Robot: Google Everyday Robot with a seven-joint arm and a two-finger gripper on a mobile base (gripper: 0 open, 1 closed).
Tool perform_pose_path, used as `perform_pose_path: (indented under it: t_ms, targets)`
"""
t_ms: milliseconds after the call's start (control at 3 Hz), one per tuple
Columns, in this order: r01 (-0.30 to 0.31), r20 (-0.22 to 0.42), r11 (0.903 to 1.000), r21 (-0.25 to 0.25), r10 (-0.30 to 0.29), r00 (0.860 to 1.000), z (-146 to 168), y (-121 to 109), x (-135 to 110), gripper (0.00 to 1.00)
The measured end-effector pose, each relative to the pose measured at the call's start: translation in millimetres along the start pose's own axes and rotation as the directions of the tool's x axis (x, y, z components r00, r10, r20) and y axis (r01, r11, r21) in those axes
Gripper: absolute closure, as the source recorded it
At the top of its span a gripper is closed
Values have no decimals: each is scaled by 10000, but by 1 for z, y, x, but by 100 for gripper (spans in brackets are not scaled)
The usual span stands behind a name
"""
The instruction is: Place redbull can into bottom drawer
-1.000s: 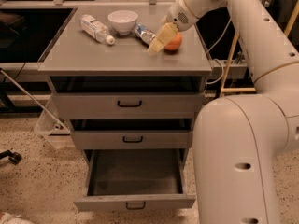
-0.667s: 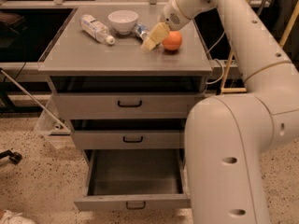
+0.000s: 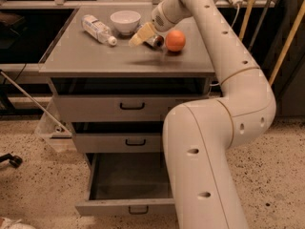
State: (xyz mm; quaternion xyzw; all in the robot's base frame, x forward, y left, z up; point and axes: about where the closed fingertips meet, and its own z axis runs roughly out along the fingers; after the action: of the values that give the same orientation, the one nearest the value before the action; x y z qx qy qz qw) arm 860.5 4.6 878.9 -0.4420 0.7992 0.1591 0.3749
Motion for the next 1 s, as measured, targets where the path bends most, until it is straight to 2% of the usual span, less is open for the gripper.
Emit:
perform_pose_path:
  t_ms: [667, 1000]
  targets:
    - [-322, -73, 9994, -131, 321, 9995, 9, 1, 6, 0]
    - [-913, -240, 9940, -597, 900, 9957, 28, 3, 30, 0]
